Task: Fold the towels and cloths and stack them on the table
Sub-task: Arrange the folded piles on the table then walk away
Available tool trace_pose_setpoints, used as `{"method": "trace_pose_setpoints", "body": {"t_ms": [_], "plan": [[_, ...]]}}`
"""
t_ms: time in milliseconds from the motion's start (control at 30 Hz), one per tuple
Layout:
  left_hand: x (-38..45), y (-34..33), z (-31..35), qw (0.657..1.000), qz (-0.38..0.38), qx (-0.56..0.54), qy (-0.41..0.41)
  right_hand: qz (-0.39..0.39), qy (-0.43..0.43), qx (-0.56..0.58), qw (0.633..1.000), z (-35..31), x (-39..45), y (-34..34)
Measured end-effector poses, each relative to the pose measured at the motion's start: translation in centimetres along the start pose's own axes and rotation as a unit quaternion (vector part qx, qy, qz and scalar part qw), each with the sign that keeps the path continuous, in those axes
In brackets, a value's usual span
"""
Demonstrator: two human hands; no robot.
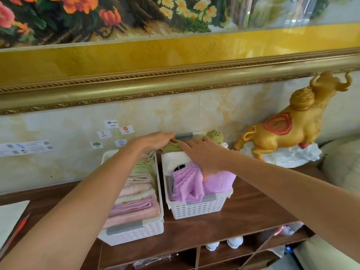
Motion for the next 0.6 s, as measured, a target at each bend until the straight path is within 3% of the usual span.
{"method": "trace_pose_setpoints", "body": {"t_ms": [100, 200, 300, 433, 500, 600], "plan": [[0.1, -3.4, -1.0, 0.995, -0.050, 0.083, 0.026, -0.008, 0.014, -0.022, 1.000, -0.9, -0.7, -0.3], [1.3, -3.2, -1.1, 0.975, -0.026, 0.222, 0.001, -0.018, 0.012, -0.026, 0.999, -1.4, -0.5, -1.1], [2.2, -0.5, 0.8, 0.985, 0.009, 0.174, -0.009, -0.037, -0.012, 0.021, 0.999, -0.3, 0.5, -1.8], [-0.1, -2.6, 1.7, 0.983, -0.167, 0.071, -0.015, -0.091, -0.057, 0.100, 0.989, -0.2, 1.0, -5.0], [-1.8, -3.7, 2.0, 0.971, -0.216, 0.103, -0.022, -0.115, -0.064, 0.117, 0.984, -0.1, 1.2, -5.9], [-3.0, -5.3, 2.4, 0.945, -0.132, 0.295, -0.043, -0.140, -0.074, 0.163, 0.974, 0.9, 1.9, -5.7]]}}
Point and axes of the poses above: each hand's wrist, its own x-axis towards the middle knuckle, its own y-axis out of the back of the hand, z = x × y, the point moved 8 cm from there along x, towards the middle knuckle, and after that the axes turned 4 degrees about -x, right-handed, at the moved point
